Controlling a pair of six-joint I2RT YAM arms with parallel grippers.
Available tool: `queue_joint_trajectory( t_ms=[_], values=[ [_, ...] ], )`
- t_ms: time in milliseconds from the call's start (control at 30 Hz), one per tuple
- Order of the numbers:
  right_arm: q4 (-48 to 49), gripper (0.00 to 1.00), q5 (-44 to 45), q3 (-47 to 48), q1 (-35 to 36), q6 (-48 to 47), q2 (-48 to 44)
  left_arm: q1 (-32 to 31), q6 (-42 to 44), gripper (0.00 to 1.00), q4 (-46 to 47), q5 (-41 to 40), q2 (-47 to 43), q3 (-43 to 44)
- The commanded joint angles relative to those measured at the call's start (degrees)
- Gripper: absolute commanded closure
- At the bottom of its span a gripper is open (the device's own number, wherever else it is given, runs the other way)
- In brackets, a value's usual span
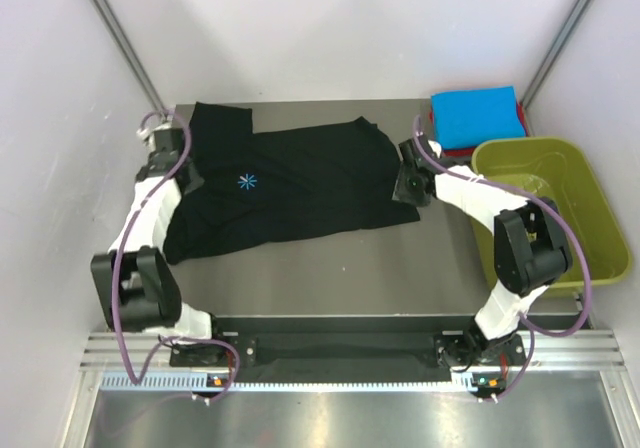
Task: Fold and stack the t-shirts
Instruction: Fold the tshirt
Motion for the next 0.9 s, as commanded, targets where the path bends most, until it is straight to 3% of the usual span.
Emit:
queue_joint_trajectory(
  t_ms=[0,100,233,533,867],
  values=[
    [-0.18,0.58,4.17,-1.6,1.12,5.65,-2.57,8.85,-6.65,0.59,-0.72,10.91,-4.88,-5.89],
    [1.06,0.57,6.01,-3.44,1.12,6.8,-2.4,14.58,-9.38,0.59,0.77,14.2,-7.17,-11.52],
    [2.02,0.56,7.34,-4.59,1.12,6.89,-1.69,18.12,-12.45,0.59,2.79,12.89,-9.37,-16.88],
    [7.3,0.56,8.74,-7.49,1.12,7.41,0.15,19.0,-18.78,0.52,6.04,9.53,-14.56,-26.02],
    [7.3,0.58,11.47,-7.49,1.12,6.89,4.46,19.17,-20.89,0.48,9.04,8.05,-11.31,-29.11]
  ],
)
